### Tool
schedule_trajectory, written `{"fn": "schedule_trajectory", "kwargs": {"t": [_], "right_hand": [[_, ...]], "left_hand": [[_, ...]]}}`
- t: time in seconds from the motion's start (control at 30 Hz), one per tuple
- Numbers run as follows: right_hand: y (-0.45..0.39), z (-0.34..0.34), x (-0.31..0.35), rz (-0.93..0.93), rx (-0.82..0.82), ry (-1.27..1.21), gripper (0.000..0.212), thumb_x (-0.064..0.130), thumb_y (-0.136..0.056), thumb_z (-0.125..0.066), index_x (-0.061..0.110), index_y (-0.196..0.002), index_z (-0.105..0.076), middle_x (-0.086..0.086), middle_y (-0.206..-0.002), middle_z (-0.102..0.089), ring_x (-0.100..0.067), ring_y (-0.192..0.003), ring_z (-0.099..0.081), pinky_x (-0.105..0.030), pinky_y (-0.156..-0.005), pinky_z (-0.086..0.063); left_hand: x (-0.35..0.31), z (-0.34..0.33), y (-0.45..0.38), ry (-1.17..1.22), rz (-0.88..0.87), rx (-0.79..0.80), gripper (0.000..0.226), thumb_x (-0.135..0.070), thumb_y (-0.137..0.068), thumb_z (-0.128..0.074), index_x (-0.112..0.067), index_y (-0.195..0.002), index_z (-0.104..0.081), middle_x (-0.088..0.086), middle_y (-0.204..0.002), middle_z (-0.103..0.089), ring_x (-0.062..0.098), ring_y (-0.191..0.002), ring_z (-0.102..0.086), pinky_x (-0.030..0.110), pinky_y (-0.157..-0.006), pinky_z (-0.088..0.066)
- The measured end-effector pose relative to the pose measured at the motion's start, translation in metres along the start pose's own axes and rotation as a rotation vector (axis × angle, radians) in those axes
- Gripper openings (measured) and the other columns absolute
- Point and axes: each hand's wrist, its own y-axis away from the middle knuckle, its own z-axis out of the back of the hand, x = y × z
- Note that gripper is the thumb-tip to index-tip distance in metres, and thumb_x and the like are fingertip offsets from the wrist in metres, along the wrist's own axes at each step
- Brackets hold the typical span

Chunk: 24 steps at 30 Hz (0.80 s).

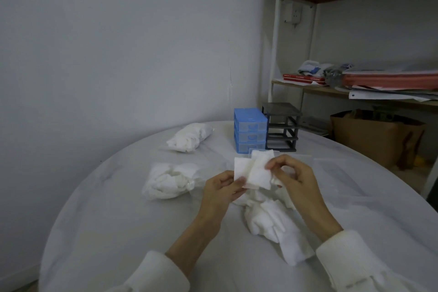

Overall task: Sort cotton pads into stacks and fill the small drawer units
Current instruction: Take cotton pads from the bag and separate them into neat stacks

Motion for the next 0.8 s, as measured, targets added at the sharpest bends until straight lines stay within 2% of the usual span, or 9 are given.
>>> {"fn": "schedule_trajectory", "kwargs": {"t": [0.13, 0.3, 0.43, 0.57, 0.7, 0.8], "right_hand": [[0.003, -0.003, -0.005, 0.015, 0.104, 0.055, 0.017, 0.01, -0.088, -0.06, 0.021, -0.081, -0.07, 0.012, -0.08, -0.067, -0.003, -0.081, -0.059, -0.012, -0.072, -0.043], [0.002, 0.0, -0.003, 0.054, 0.097, 0.101, 0.017, 0.007, -0.088, -0.059, 0.02, -0.082, -0.068, 0.017, -0.077, -0.064, 0.003, -0.074, -0.055, -0.008, -0.068, -0.04], [0.003, 0.002, -0.002, 0.058, 0.154, 0.118, 0.018, 0.005, -0.09, -0.056, 0.02, -0.085, -0.066, 0.021, -0.08, -0.063, 0.005, -0.077, -0.055, -0.007, -0.068, -0.04], [0.004, 0.0, -0.001, 0.068, 0.154, 0.149, 0.018, 0.006, -0.09, -0.057, 0.021, -0.086, -0.065, 0.024, -0.081, -0.063, 0.005, -0.078, -0.055, -0.007, -0.068, -0.04], [0.006, 0.0, 0.0, 0.079, 0.111, 0.184, 0.016, 0.006, -0.088, -0.059, 0.021, -0.087, -0.066, 0.017, -0.075, -0.06, 0.007, -0.076, -0.055, -0.006, -0.067, -0.04], [0.006, 0.0, 0.002, 0.075, 0.112, 0.181, 0.012, 0.005, -0.086, -0.062, 0.016, -0.089, -0.066, 0.01, -0.075, -0.058, 0.006, -0.073, -0.055, -0.006, -0.066, -0.04]], "left_hand": [[-0.001, -0.002, 0.002, -0.033, 0.019, 0.026, 0.022, 0.008, -0.085, -0.057, -0.004, -0.1, -0.067, 0.012, -0.096, -0.072, 0.013, -0.085, -0.068, 0.018, -0.078, -0.054], [-0.004, -0.005, 0.003, -0.033, 0.045, 0.08, 0.025, 0.007, -0.086, -0.053, -0.004, -0.105, -0.067, 0.014, -0.101, -0.071, 0.016, -0.091, -0.069, 0.019, -0.077, -0.053], [-0.009, -0.008, 0.004, 0.029, 0.106, 0.057, 0.031, 0.009, -0.088, -0.042, -0.007, -0.091, -0.068, 0.008, -0.088, -0.073, 0.014, -0.08, -0.07, 0.018, -0.068, -0.054], [-0.014, -0.009, 0.004, 0.065, 0.135, 0.046, 0.032, 0.009, -0.087, -0.039, -0.005, -0.088, -0.067, 0.009, -0.083, -0.072, 0.014, -0.074, -0.07, 0.018, -0.064, -0.054], [-0.013, -0.011, 0.004, 0.147, 0.16, 0.03, 0.022, -0.002, -0.091, -0.043, -0.005, -0.089, -0.065, 0.009, -0.082, -0.073, 0.017, -0.075, -0.07, 0.021, -0.065, -0.056], [-0.01, -0.01, 0.006, 0.096, 0.109, 0.053, 0.015, -0.016, -0.091, -0.056, -0.007, -0.093, -0.068, 0.01, -0.091, -0.073, 0.019, -0.085, -0.071, 0.022, -0.072, -0.056]]}}
